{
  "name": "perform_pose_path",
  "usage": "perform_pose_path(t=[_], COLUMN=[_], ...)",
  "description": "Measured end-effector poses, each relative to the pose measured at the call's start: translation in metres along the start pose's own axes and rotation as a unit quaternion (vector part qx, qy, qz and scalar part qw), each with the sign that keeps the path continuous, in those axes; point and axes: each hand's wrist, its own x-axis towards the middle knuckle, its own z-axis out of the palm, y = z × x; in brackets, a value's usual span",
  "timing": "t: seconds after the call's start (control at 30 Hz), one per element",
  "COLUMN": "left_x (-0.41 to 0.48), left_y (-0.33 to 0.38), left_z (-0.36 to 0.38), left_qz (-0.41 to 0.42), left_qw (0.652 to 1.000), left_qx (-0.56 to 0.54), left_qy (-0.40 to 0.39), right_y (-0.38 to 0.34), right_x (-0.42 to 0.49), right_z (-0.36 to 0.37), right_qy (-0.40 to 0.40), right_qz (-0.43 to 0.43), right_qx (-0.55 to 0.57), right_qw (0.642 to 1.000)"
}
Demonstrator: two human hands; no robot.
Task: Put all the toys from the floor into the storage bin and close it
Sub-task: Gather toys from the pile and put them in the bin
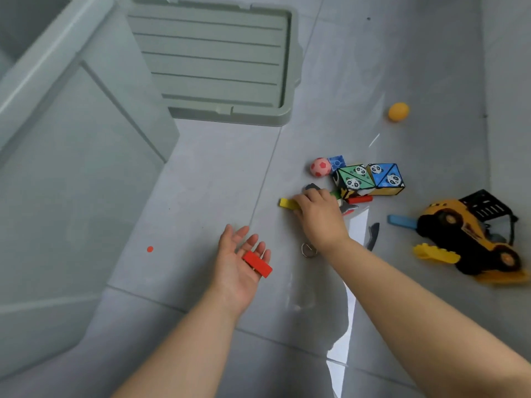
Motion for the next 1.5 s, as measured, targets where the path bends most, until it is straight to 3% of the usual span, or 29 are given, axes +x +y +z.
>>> perform_pose_path(t=[0.13,0.2,0.27,0.4,0.5,0.57,0.63,0.77,0.87,1.0,1.23,1.33,1.4,1.5], left_x=[-0.001,-0.002,-0.004,-0.005,-0.008,-0.009,-0.011,-0.013,-0.019,-0.022,-0.031,-0.032,-0.035,-0.038], left_y=[-0.008,-0.014,-0.021,-0.026,-0.026,-0.027,-0.028,-0.034,-0.037,-0.041,-0.050,-0.052,-0.053,-0.052], left_z=[-0.001,0.000,0.003,0.008,0.012,0.015,0.019,0.021,0.023,0.027,0.042,0.043,0.044,0.043], left_qz=[-0.014,-0.021,-0.023,-0.022,-0.025,-0.023,-0.020,-0.017,-0.022,-0.043,-0.069,-0.078,-0.080,-0.067], left_qw=[0.999,0.999,0.998,0.999,0.999,0.998,0.998,0.997,0.996,0.993,0.986,0.985,0.985,0.988], left_qx=[-0.017,-0.016,-0.013,-0.002,0.009,0.014,0.017,0.031,0.040,0.045,0.053,0.057,0.048,0.032], left_qy=[-0.023,-0.046,-0.057,-0.041,-0.047,-0.055,-0.062,-0.066,-0.074,-0.101,-0.141,-0.144,-0.149,-0.135], right_y=[-0.032,-0.054,-0.064,-0.036,-0.007,0.000,0.004,0.007,-0.002,-0.030,-0.045,-0.042,-0.036,-0.007], right_x=[-0.033,-0.065,-0.090,-0.089,-0.085,-0.088,-0.092,-0.094,-0.097,-0.105,-0.125,-0.130,-0.127,-0.113], right_z=[-0.025,-0.038,-0.044,-0.044,-0.036,-0.028,-0.018,-0.023,-0.044,-0.064,-0.065,-0.073,-0.081,-0.080], right_qy=[-0.007,-0.014,-0.027,0.004,-0.086,-0.148,-0.155,-0.048,0.064,0.092,0.044,0.053,0.074,0.112], right_qz=[0.123,0.085,0.051,0.121,0.122,0.076,0.041,0.145,0.243,0.220,0.061,0.007,0.018,0.137], right_qx=[0.210,0.258,0.261,0.221,0.103,0.070,0.064,0.163,0.294,0.389,0.288,0.255,0.288,0.310], right_qw=[0.970,0.962,0.964,0.968,0.983,0.984,0.985,0.975,0.922,0.890,0.955,0.965,0.955,0.934])
